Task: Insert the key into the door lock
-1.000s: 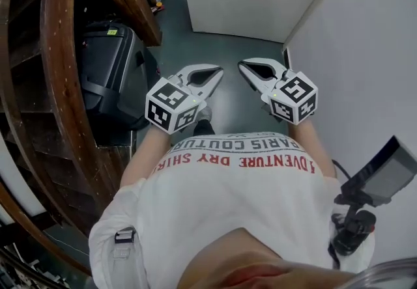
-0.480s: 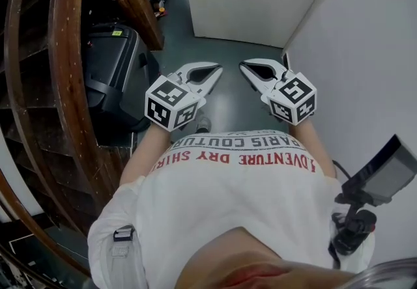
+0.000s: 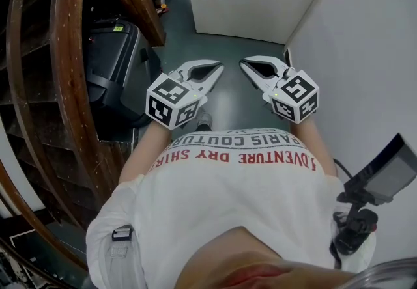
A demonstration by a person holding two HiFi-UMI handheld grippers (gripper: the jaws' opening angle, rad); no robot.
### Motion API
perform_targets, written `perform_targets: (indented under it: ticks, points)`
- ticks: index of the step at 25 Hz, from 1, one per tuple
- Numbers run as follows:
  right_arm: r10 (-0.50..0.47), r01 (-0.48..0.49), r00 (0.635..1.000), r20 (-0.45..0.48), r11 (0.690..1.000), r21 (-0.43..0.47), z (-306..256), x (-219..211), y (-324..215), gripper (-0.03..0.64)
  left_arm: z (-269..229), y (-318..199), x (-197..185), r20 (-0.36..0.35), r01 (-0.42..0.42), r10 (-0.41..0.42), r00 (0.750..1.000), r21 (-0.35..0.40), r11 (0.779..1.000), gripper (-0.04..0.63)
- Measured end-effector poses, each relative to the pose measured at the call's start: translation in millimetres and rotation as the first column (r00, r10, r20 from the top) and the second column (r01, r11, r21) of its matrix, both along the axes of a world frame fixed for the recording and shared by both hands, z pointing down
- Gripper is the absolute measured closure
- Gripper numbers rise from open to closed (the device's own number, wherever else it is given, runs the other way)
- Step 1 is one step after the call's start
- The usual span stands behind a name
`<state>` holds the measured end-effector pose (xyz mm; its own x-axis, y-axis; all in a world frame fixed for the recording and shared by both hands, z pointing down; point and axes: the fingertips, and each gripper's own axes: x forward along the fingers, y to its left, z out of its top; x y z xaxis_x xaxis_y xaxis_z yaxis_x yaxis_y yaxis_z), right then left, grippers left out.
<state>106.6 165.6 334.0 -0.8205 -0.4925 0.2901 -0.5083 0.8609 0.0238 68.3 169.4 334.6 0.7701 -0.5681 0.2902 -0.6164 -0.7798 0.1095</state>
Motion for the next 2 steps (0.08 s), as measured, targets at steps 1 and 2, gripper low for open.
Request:
perform_targets:
  ticks: [1, 2]
  points:
    - [-0.001, 0.001, 1.0, 0.0, 1.0, -0.002, -0.2, 0.3, 2.2, 0.615, -0.5, 2.2, 0.8, 0.0, -0.002, 0.002, 1.0, -0.002, 1.0, 0.594]
    - [-0.001, 0.001, 1.0, 0.0, 1.0, -0.005, -0.4, 0.7, 4.3, 0.615, -0.9, 4.4, 1.6, 0.001, -0.004, 0.004, 1.0, -0.003, 1.0, 0.594]
